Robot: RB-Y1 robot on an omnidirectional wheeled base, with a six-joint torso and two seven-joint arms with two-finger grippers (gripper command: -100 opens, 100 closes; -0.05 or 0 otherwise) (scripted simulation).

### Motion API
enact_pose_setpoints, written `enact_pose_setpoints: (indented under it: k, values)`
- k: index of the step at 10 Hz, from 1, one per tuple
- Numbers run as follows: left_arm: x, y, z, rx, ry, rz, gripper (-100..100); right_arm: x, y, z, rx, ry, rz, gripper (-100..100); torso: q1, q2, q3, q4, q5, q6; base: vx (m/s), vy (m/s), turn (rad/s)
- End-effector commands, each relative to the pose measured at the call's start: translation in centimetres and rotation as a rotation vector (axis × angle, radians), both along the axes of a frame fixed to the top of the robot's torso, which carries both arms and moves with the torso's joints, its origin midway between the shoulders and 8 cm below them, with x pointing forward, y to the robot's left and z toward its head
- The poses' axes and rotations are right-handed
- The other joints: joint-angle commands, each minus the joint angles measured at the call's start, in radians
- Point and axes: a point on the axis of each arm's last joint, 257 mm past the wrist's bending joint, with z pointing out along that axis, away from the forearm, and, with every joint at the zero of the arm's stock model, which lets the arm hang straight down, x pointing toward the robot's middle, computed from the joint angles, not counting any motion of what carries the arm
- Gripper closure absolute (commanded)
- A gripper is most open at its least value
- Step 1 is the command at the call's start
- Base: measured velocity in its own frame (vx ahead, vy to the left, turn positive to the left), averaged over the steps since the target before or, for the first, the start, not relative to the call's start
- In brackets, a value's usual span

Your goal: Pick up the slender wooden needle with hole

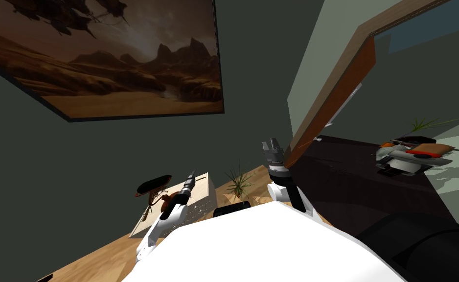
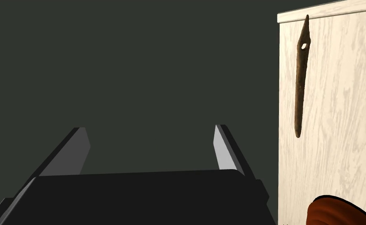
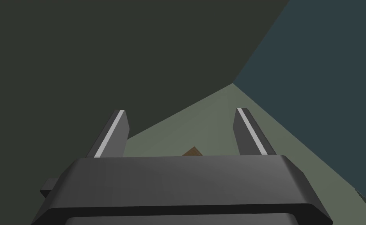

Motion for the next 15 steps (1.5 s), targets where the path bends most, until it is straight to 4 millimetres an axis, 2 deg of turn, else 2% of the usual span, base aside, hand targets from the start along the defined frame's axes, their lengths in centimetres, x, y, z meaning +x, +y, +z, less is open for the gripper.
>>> enact_pose_setpoints:
  k: [1, 2, 3, 4, 5, 6, 7, 8, 10, 11, 12, 13, 14, 15]
  values:
    - [0.3, 1.7, -1.6, 0.018, 0.061, 0.015, -100, 0.0, 0.0, 0.0, 0.0, 0.0, 0.0, 0, 0.0, 0.0, 0.0, 0.0, 0.0, 0.0, 0.03, -0.052, 0.094]
    - [-0.3, 2.1, -3.1, 0.017, 0.098, 0.024, -100, 0.0, 0.0, 0.0, 0.0, 0.0, 0.0, 0, 0.002, -0.001, 0.0, 0.0, 0.0, 0.0, 0.021, -0.055, 0.044]
    - [-0.3, 2.2, -3.3, 0.017, 0.102, 0.025, -100, 0.0, 0.0, 0.0, 0.0, 0.0, 0.0, 0, 0.002, 0.0, 0.0, 0.0, 0.001, 0.0, 0.006, -0.054, -0.054]
    - [-0.8, 4.1, -5.4, 0.03, 0.168, 0.048, -100, 0.0, 0.0, 0.0, 0.0, 0.0, 0.0, 0, 0.002, 0.001, 0.0, 0.0, 0.001, 0.0, 0.043, -0.102, -0.07]
    - [-0.9, 4.1, -5.7, 0.029, 0.18, 0.048, -100, 0.0, 0.0, 0.0, 0.0, 0.0, 0.0, 0, 0.0, -0.001, 0.0, 0.0, 0.0, 0.0, 0.138, -0.129, -0.181]
    - [-1.1, 5.8, -7.0, 0.04, 0.227, 0.068, -100, 0.0, 0.0, 0.0, 0.0, 0.0, 0.0, 0, -0.002, -0.006, -0.003, -0.001, 0.0, 0.001, 0.216, -0.119, -0.134]
    - [-1.7, 6.1, -8.0, 0.038, 0.257, 0.074, -100, 0.0, 0.0, 0.0, 0.0, 0.0, 0.0, 0, -0.002, -0.011, -0.006, -0.002, 0.0, 0.0, 0.138, -0.086, -0.014]
    - [-1.4, 7.3, -8.2, 0.047, 0.284, 0.086, -100, 0.0, 0.0, 0.0, 0.0, 0.0, 0.0, 0, 0.0, -0.008, -0.005, -0.002, 0.0, 0.0, 0.064, -0.081, -0.027]
    - [-2.6, 8.0, -10.1, 0.043, 0.333, 0.101, -100, 0.0, 0.0, 0.0, 0.0, 0.0, 0.0, 0, 0.001, -0.002, -0.001, -0.001, 0.0, 0.0, 0.032, -0.043, -0.013]
    - [-3.0, 9.6, -11.1, 0.047, 0.385, 0.123, -100, 0.0, 0.0, 0.0, 0.0, 0.0, 0.0, 0, 0.004, 0.0, 0.0, 0.0, 0.001, 0.0, 0.034, -0.03, -0.044]
    - [-3.6, 9.9, -11.9, 0.045, 0.406, 0.13, -100, 0.0, 0.0, 0.0, 0.0, 0.0, 0.0, 0, 0.004, -0.001, 0.0, 0.0, 0.001, 0.0, 0.038, -0.034, -0.026]
    - [-4.2, 11.6, -13.0, 0.045, 0.453, 0.156, -100, 0.0, 0.0, 0.0, 0.0, 0.0, 0.0, 0, 0.004, -0.001, 0.0, 0.0, 0.001, 0.0, 0.09, -0.066, -0.041]
    - [-4.8, 11.7, -13.7, 0.042, 0.478, 0.16, -100, 0.0, 0.0, 0.0, 0.0, 0.0, 0.0, 0, 0.002, -0.003, -0.002, 0.0, 0.0, 0.0, 0.094, -0.058, -0.021]
    - [-4.9, 13.0, -14.0, 0.041, 0.506, 0.181, -100, 0.0, 0.0, 0.0, 0.0, 0.0, 0.0, 0, 0.002, -0.004, -0.002, -0.001, 0.0, 0.0, 0.068, -0.047, -0.049]
